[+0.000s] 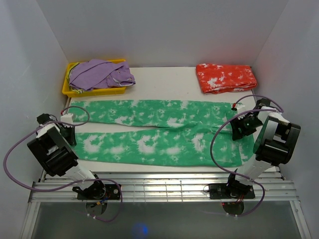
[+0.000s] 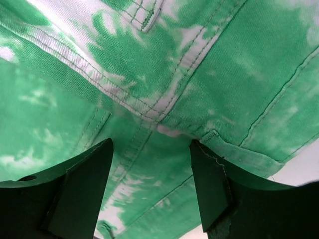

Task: Fold and stack the trousers
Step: Flatten the trousers out, then fold the trousers

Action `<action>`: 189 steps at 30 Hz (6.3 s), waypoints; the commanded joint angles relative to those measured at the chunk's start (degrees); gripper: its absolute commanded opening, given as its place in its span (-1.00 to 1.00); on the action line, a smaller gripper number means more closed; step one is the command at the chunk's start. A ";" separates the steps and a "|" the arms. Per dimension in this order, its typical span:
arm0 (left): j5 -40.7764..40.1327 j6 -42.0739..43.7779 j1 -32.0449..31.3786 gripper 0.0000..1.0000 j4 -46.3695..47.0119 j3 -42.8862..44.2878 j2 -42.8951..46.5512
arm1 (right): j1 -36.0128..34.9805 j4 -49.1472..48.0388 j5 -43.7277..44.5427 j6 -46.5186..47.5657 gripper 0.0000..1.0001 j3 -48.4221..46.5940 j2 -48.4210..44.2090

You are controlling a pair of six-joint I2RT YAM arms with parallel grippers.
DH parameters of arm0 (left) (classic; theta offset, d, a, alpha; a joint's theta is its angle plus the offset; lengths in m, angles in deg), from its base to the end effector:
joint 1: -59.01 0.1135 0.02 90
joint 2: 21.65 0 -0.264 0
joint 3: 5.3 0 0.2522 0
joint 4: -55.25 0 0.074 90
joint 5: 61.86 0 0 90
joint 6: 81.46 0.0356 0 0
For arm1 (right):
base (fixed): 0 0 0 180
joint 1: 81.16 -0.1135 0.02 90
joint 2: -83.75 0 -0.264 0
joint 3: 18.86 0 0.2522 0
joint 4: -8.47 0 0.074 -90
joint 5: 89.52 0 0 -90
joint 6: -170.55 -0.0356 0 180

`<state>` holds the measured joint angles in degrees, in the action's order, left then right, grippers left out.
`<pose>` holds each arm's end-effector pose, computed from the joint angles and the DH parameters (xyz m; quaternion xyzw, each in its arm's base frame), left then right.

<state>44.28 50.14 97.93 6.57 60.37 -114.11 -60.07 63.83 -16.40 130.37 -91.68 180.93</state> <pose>0.2269 0.1705 0.1588 0.0407 0.9815 -0.0254 0.1855 0.2855 -0.0990 0.1651 -0.2572 0.9511 0.0677 0.1570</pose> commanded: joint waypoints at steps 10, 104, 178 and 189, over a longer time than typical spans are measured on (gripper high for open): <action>8.98 13.85 4.85 0.16 -17.89 5.92 -0.53 | 0.28 6.89 -4.02 5.10 0.46 -3.06 -4.28; 25.35 31.77 -13.78 0.37 -26.52 69.04 -44.02 | -6.58 21.06 -3.60 45.89 -0.85 -48.95 37.55; 16.47 -1.70 -10.97 -1.00 25.88 46.63 -7.73 | 12.41 -0.82 -31.62 27.96 -0.85 -34.46 3.62; 25.53 33.83 9.50 -1.00 -5.50 1.05 25.83 | 20.40 14.56 -16.88 69.51 -0.85 -4.34 -6.49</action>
<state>77.48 65.33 100.75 10.88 70.59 -91.36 -43.86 78.85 -47.86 183.70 -101.63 172.65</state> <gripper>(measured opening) 0.011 0.088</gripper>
